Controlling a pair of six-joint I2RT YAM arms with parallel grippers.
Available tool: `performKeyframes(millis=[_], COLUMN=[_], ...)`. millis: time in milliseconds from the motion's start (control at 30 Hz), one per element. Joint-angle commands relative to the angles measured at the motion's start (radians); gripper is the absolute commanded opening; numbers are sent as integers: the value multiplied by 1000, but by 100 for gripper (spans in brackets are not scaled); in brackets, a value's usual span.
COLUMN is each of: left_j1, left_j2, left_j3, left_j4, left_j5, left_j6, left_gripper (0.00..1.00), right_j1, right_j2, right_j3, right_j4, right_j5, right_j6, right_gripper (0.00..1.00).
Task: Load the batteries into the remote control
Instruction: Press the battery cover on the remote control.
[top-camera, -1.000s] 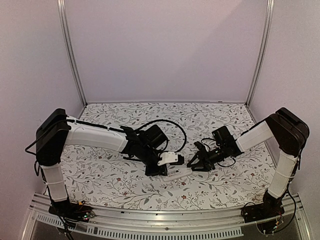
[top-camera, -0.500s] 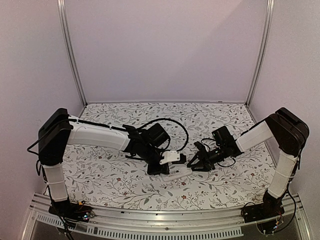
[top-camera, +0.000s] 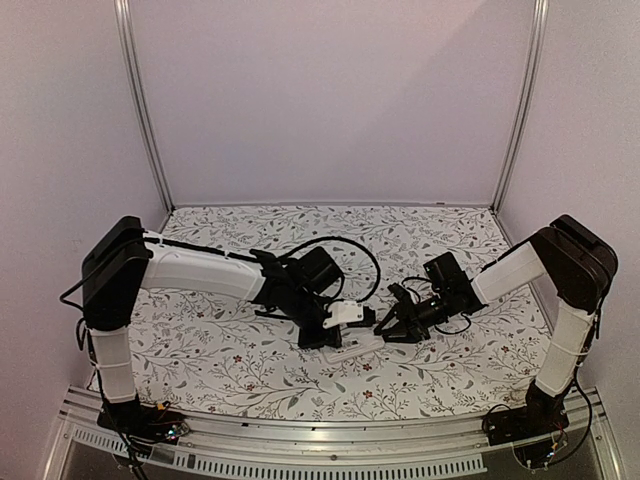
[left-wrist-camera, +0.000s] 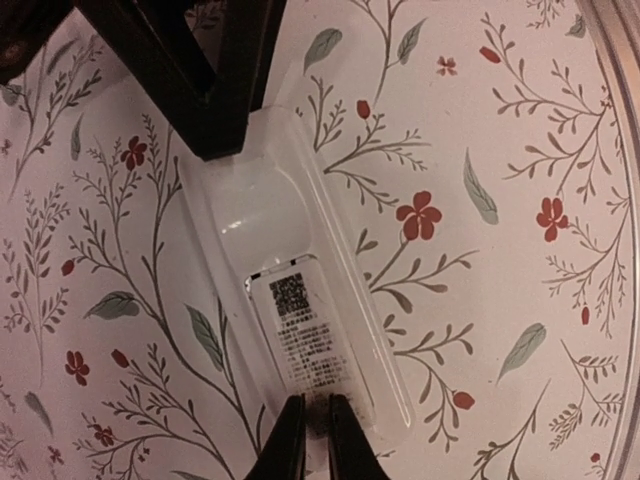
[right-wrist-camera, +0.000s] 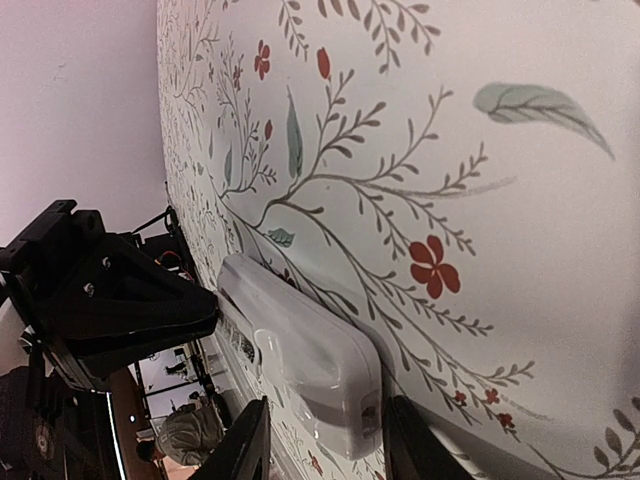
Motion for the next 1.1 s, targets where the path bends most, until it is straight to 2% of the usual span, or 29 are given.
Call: performKeyframes(millis=[0,433,733,933,1067], left_j1=[-28,-40,-27,-29,-33], left_j2=[42,-40,-153,-152,-141], left_j3=[6,75,-48,-97,-110], left_j4=[-37,-64,-92,-47,-12], left_j5=[-9,-46,-53,-84,-123], left_j6=[15,-5,122,200,243], left_gripper=[11,21,32,40,41], right_j1=[11,11,12,12,12], right_j2=[25,25,22,23,25], right_j3=[4,5,4,5,6], right_j4=[-5,-5,-6,-6,-6], right_j5=[10,13,13,12,12], right_j6=[5,4,4,5,3], right_gripper=[39,39,39,39,39])
